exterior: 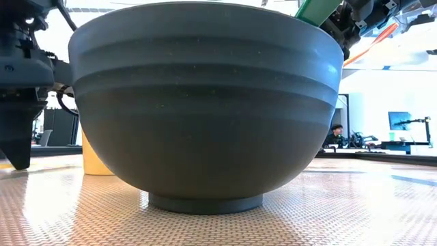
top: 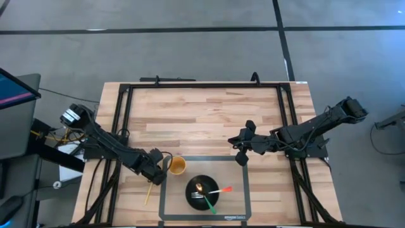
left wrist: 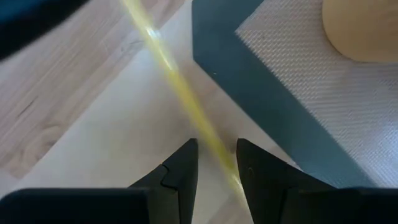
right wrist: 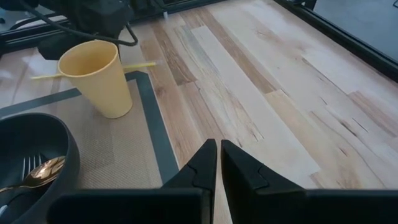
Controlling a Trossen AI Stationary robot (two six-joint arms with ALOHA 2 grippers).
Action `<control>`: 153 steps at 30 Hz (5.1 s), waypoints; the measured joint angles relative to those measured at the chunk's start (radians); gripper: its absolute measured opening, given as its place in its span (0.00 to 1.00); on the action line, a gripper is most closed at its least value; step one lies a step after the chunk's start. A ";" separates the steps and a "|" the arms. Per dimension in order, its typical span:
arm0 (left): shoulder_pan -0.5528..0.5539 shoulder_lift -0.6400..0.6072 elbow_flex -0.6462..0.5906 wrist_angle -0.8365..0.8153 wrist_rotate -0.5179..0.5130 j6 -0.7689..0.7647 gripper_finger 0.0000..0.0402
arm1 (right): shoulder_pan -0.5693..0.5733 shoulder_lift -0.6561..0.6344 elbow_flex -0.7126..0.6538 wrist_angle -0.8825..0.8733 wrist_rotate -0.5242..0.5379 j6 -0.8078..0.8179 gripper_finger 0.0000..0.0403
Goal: Pick & Place Utensil
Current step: Put the yellow straw into the yellow cup on the transparent mat, then return to Home Position
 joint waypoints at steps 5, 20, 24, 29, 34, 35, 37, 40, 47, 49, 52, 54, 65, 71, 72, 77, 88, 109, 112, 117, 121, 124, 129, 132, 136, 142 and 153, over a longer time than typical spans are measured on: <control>-0.001 0.013 0.002 0.007 -0.009 0.000 0.28 | 0.000 0.000 0.000 0.000 0.000 0.000 0.04; 0.000 0.004 -0.001 0.013 -0.053 0.003 0.05 | 0.000 0.000 0.000 0.000 0.000 0.000 0.04; 0.000 0.004 -0.001 0.013 -0.054 0.003 0.02 | 0.000 0.000 0.000 0.000 0.000 0.000 0.04; 0.000 0.001 -0.001 0.013 -0.091 0.000 0.01 | 0.000 0.000 0.000 0.000 0.000 0.000 0.04; 0.000 -0.054 -0.001 0.012 -0.106 0.000 0.01 | 0.000 0.000 0.000 0.000 0.000 0.000 0.04; 0.000 -0.074 -0.001 0.011 -0.117 0.000 0.01 | 0.000 0.000 0.000 0.000 0.000 0.000 0.04; 0.000 -0.118 -0.001 0.011 -0.157 0.000 0.01 | 0.000 0.000 0.000 0.000 0.000 0.000 0.04; 0.003 -0.192 -0.001 -0.001 -0.229 0.001 0.01 | 0.000 0.000 0.000 0.000 0.000 0.000 0.04; 0.005 -0.367 -0.001 -0.011 -0.482 0.094 0.01 | 0.000 0.000 0.000 0.000 0.000 0.000 0.04; 0.005 -0.411 -0.001 -0.003 -0.565 0.133 0.01 | 0.000 0.000 0.000 0.000 0.000 0.000 0.04; 0.005 -0.467 -0.001 0.016 -0.660 0.209 0.01 | 0.000 0.000 0.000 0.000 0.000 0.000 0.04; 0.005 -0.494 -0.001 0.024 -0.706 0.255 0.01 | 0.000 0.000 0.000 0.000 0.000 0.000 0.04; 0.006 -0.504 -0.001 0.444 -0.899 0.805 0.01 | 0.000 0.000 0.000 0.000 0.000 0.000 0.04; 0.005 -0.486 0.000 0.752 -0.901 1.087 0.01 | 0.000 0.000 0.000 0.000 0.000 0.000 0.04; 0.003 -0.486 0.000 0.779 -0.900 1.106 0.01 | 0.000 0.000 0.000 0.000 0.000 0.000 0.04; 0.002 -0.464 0.000 0.849 -0.853 1.130 0.01 | 0.000 0.000 0.000 0.000 0.000 0.000 0.04; 0.002 -0.324 0.000 1.016 -0.747 1.130 0.01 | 0.000 0.000 0.000 0.000 0.000 0.000 0.04; 0.002 -0.038 0.000 1.068 -0.720 1.024 0.02 | 0.000 0.000 0.000 0.000 0.000 0.000 0.04; 0.002 -0.015 0.000 1.067 -0.684 1.008 0.02 | 0.000 0.000 0.000 0.000 0.000 0.000 0.04; 0.002 -0.007 0.000 1.068 -0.632 0.995 0.02 | 0.000 0.000 0.000 0.000 0.000 0.000 0.04; 0.002 -0.014 0.000 1.069 -0.612 0.995 0.02 | 0.000 0.000 0.000 0.000 0.000 0.000 0.04; 0.002 -0.014 0.000 1.067 -0.612 0.995 0.02 | 0.000 0.000 0.000 0.000 0.000 0.000 0.04; 0.002 -0.014 0.000 1.065 -0.612 0.996 0.05 | 0.000 0.000 0.000 0.000 0.000 0.000 0.04; 0.002 -0.014 0.000 1.058 -0.612 0.998 0.09 | 0.000 0.000 0.000 0.000 0.000 0.000 0.04; 0.002 -0.014 0.000 1.058 -0.612 0.998 0.15 | 0.000 0.000 0.000 0.000 0.000 0.000 0.04; 0.002 -0.014 0.000 1.058 -0.612 0.998 0.20 | 0.000 0.000 0.000 0.000 0.000 0.000 0.04; 0.002 -0.045 0.000 1.060 -0.612 0.998 0.23 | 0.000 0.000 0.000 0.000 0.000 0.000 0.04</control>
